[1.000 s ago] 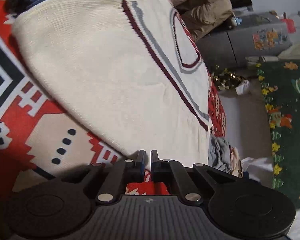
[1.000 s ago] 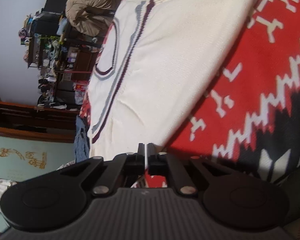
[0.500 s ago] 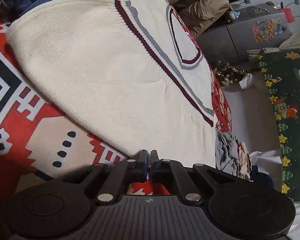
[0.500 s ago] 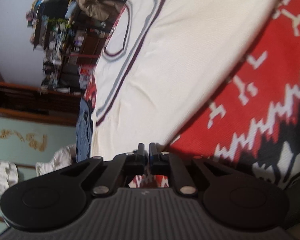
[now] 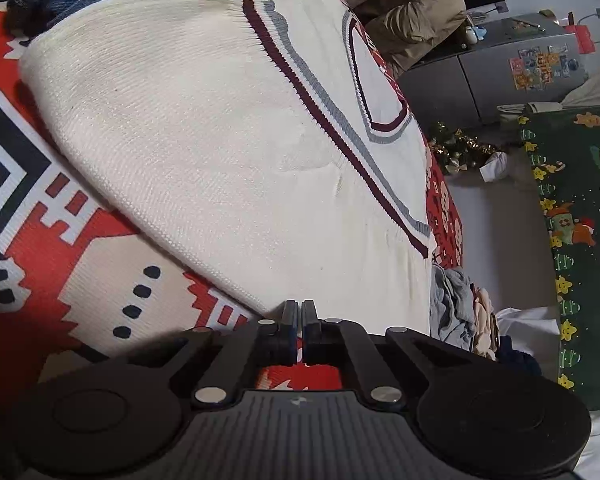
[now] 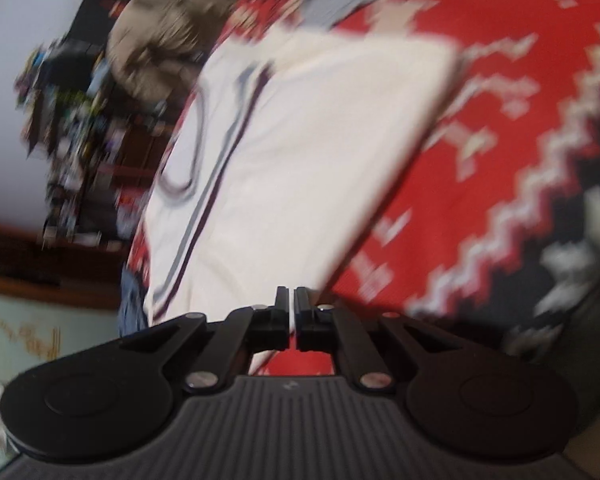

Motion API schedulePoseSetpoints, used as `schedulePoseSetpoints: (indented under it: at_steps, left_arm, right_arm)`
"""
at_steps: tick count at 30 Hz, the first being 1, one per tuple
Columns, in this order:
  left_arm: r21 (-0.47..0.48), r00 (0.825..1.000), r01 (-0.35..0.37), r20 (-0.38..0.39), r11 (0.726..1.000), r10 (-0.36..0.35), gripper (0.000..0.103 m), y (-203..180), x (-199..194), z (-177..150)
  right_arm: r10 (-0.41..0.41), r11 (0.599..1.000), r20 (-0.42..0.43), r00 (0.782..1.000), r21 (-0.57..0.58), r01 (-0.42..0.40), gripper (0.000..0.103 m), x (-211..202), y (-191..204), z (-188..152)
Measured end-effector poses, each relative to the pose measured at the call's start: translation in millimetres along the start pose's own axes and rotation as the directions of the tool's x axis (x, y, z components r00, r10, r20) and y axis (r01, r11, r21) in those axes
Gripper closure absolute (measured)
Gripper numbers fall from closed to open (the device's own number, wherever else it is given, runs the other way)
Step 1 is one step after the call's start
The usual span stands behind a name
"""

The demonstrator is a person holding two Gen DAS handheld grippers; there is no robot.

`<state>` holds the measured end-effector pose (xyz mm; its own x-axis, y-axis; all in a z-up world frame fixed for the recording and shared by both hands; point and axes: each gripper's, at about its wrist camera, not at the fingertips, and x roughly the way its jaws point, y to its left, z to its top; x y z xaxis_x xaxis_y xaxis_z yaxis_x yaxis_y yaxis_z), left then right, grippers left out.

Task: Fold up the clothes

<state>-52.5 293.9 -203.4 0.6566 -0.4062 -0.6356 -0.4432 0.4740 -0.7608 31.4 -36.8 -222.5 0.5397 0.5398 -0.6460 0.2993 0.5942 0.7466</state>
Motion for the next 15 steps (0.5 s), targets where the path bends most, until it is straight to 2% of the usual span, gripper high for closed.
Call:
schedulePoseSetpoints:
  at_steps: [6, 8, 12, 15]
  left_arm:
    - [-0.004, 1.0, 0.0, -0.001, 1.0, 0.0, 0.099, 1.5, 0.5, 0.8]
    - [-0.006, 1.0, 0.0, 0.001, 1.0, 0.0, 0.099, 2.0, 0.1, 0.9]
    - [-0.016, 1.0, 0.0, 0.003, 1.0, 0.0, 0.099, 2.9, -0.1, 1.8]
    - [-0.013, 1.0, -0.002, 0.004, 1.0, 0.002, 0.099, 2.2, -0.3, 1.3]
  right_arm:
    - [-0.081, 0.994, 0.107, 0.991, 0.083, 0.072, 0.103, -25.7, -21.3, 26.3]
    - [-0.101, 0.99, 0.136, 0.985, 0.108, 0.087, 0.1, -32.5, -29.6, 33.9]
    - [-0.117, 0.983, 0.186, 0.976, 0.164, 0.087, 0.1, -42.7, -41.5, 44.6]
    - [-0.102, 0.986, 0.232, 0.967, 0.151, 0.068, 0.1, -52.5, -38.2, 45.3]
